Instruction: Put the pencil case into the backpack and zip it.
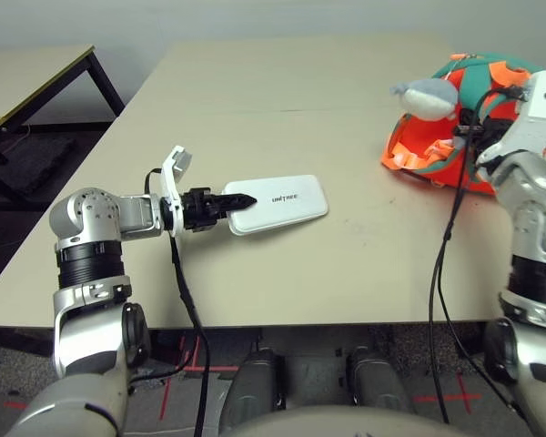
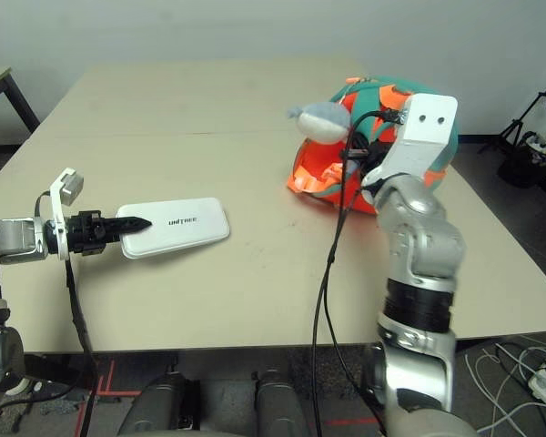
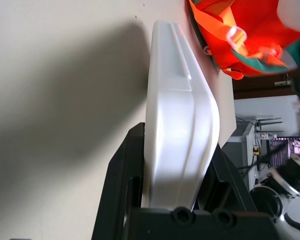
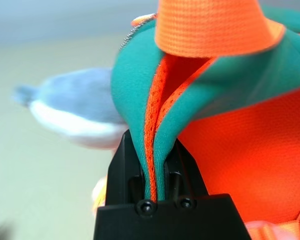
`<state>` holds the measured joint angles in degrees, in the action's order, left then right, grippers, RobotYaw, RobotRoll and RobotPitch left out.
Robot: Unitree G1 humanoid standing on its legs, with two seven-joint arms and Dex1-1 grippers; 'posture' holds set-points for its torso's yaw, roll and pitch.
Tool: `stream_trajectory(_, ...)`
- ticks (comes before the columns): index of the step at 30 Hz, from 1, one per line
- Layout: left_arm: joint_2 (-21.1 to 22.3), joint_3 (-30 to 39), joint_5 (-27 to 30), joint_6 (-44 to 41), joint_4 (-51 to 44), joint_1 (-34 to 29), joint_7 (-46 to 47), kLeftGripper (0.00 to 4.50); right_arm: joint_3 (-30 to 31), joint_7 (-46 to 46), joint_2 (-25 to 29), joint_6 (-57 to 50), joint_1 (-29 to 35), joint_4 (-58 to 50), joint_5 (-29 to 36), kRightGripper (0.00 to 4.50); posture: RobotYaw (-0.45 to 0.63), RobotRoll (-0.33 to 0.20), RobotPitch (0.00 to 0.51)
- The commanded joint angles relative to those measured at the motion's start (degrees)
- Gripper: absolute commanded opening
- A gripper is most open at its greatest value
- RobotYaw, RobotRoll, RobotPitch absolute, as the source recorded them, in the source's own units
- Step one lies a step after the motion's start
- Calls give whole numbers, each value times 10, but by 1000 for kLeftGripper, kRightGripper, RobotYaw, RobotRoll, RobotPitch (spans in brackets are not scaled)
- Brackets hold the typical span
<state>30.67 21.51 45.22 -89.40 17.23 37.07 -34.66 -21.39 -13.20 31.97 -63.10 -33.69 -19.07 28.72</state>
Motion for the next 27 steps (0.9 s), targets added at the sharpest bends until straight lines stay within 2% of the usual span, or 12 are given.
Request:
stream_trajectory(1, 6, -12, -12, 17, 14, -2, -4, 1415, -28, -41, 38, -143, -22, -71, 88, 242, -56, 0, 51)
stream_trajectory(3, 9, -18, -17, 30, 32, 8, -10, 1415, -59, -70, 63, -238, -51, -98, 138, 242, -74, 0, 55)
stream_trajectory(5, 12, -26, -22, 41, 48, 17, -17, 1415, -81, -87, 84, -287, -75, -105, 187, 242, -89, 0, 57)
stream_trajectory(13, 18, -67, -38, 72, 92, 41, -53, 1414, -123, -35, 209, -294, -87, -54, 418, 242, -138, 0, 55)
stream_trajectory(17, 25, -82, -45, 81, 108, 50, -69, 1414, -154, 13, 284, -292, -65, -23, 541, 242, -166, 0, 57)
stream_trajectory(19, 30, -88, -48, 85, 117, 53, -79, 1414, -158, 66, 338, -242, -14, -14, 643, 242, -183, 0, 60)
stream_trajectory(22, 36, -97, -53, 91, 128, 58, -89, 1414, -174, 149, 413, -143, 110, -24, 806, 242, -194, 0, 62)
stream_trajectory(24, 36, -103, -56, 94, 133, 63, -93, 1414, -187, 161, 420, -104, 187, -55, 840, 242, -192, 0, 64)
stream_trajectory(27, 46, -115, -59, 107, 115, 76, -112, 1414, -197, 175, 407, -73, 281, -104, 840, 242, -182, 0, 65)
